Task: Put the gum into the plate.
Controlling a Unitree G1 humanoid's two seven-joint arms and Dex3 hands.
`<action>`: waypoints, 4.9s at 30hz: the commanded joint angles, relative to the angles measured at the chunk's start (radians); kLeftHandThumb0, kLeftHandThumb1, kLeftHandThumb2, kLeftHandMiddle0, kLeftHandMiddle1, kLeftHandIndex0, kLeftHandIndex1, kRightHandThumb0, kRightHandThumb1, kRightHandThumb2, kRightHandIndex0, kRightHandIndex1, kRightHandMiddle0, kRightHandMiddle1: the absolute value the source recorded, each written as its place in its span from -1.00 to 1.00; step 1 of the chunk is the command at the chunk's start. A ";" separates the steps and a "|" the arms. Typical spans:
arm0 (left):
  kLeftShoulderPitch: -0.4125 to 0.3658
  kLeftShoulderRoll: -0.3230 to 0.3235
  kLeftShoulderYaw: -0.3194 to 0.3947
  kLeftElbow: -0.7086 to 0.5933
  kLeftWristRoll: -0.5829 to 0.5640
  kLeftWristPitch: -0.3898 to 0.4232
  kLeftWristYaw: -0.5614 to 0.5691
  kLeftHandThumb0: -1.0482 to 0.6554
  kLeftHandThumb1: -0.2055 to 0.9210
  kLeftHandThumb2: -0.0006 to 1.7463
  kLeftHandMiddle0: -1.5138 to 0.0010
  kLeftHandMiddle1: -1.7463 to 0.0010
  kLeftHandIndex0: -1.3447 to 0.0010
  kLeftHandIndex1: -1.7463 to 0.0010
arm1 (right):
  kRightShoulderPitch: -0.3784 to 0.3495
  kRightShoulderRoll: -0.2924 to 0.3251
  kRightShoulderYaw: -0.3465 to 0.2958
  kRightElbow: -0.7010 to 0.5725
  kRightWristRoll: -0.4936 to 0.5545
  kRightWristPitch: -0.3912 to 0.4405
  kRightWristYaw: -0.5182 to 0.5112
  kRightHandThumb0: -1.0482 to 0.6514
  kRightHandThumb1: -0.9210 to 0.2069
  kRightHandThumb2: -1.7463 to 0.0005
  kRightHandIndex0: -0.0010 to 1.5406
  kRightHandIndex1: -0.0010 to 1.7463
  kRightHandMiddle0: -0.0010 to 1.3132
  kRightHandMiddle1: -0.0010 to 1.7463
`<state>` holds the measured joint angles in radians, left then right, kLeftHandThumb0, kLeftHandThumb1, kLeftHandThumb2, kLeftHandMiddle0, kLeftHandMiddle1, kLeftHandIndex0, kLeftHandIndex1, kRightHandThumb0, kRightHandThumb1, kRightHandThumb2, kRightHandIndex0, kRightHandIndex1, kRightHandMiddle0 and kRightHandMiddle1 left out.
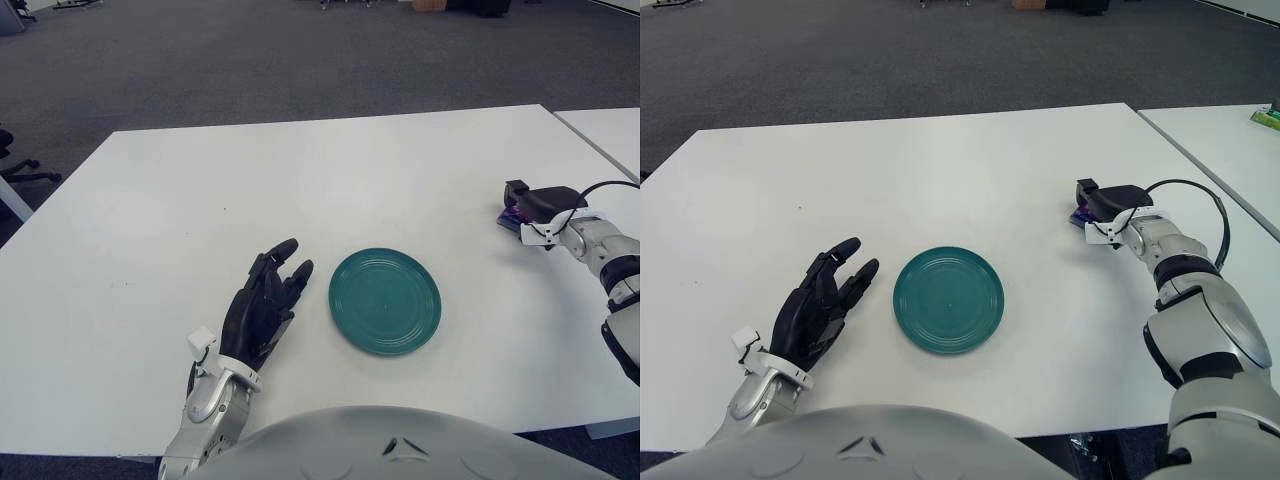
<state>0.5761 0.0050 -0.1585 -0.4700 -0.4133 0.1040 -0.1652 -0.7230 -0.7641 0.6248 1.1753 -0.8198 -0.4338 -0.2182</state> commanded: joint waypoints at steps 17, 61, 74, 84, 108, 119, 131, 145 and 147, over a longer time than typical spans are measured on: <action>-0.093 -0.062 -0.015 0.134 0.070 -0.051 -0.001 -0.78 1.00 0.03 0.38 0.87 1.00 0.10 | 0.033 -0.123 -0.050 -0.225 -0.022 -0.056 0.089 -0.24 -0.40 -0.08 -0.08 1.00 -0.33 0.95; -0.183 -0.123 -0.018 0.267 0.123 -0.095 0.006 -0.78 1.00 0.03 0.37 0.88 1.00 0.10 | -0.006 -0.162 -0.131 -0.354 -0.059 -0.072 0.231 -0.25 -0.41 -0.04 -0.04 1.00 -0.31 0.93; -0.188 -0.124 -0.018 0.275 0.123 -0.099 0.008 -0.78 1.00 0.03 0.37 0.88 1.00 0.10 | 0.035 -0.213 -0.150 -0.478 -0.099 0.055 0.364 -0.96 -1.00 0.49 -0.85 -0.74 -0.99 -0.53; -0.190 -0.120 -0.012 0.274 0.118 -0.097 0.005 -0.78 1.00 0.03 0.37 0.88 1.00 0.10 | 0.012 -0.202 -0.143 -0.418 -0.127 0.088 0.360 -1.00 -1.00 0.25 -1.00 -0.99 -1.00 -0.98; -0.203 -0.113 0.007 0.280 0.108 -0.090 -0.005 -0.78 1.00 0.03 0.37 0.89 1.00 0.10 | -0.094 -0.197 -0.104 -0.270 -0.146 0.033 0.352 -1.00 -1.00 0.18 -0.99 -1.00 -1.00 -1.00; -0.197 -0.104 0.016 0.266 0.099 -0.083 -0.010 -0.78 1.00 0.03 0.37 0.89 1.00 0.10 | -0.103 -0.180 -0.085 -0.233 -0.158 0.052 0.336 -1.00 -1.00 0.20 -0.88 -0.96 -0.94 -0.97; -0.183 -0.096 0.017 0.248 0.092 -0.078 -0.013 -0.78 1.00 0.03 0.37 0.89 1.00 0.10 | -0.110 -0.145 -0.068 -0.195 -0.158 0.071 0.302 -1.00 -1.00 0.26 -0.77 -0.94 -0.89 -0.92; -0.159 -0.092 0.011 0.214 0.091 -0.068 -0.013 -0.78 1.00 0.03 0.37 0.89 1.00 0.10 | -0.111 -0.086 -0.047 -0.155 -0.148 0.114 0.301 -1.00 -1.00 0.34 -0.80 -1.00 -1.00 -0.74; -0.154 -0.091 0.010 0.208 0.090 -0.067 -0.013 -0.78 1.00 0.03 0.37 0.89 1.00 0.10 | -0.104 -0.081 -0.054 -0.157 -0.135 0.120 0.313 -1.00 -1.00 0.35 -0.82 -1.00 -1.00 -0.74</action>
<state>0.4132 -0.0949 -0.1525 -0.2444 -0.3143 0.0308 -0.1695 -0.8119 -0.8617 0.5764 1.0184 -0.9696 -0.3300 0.0854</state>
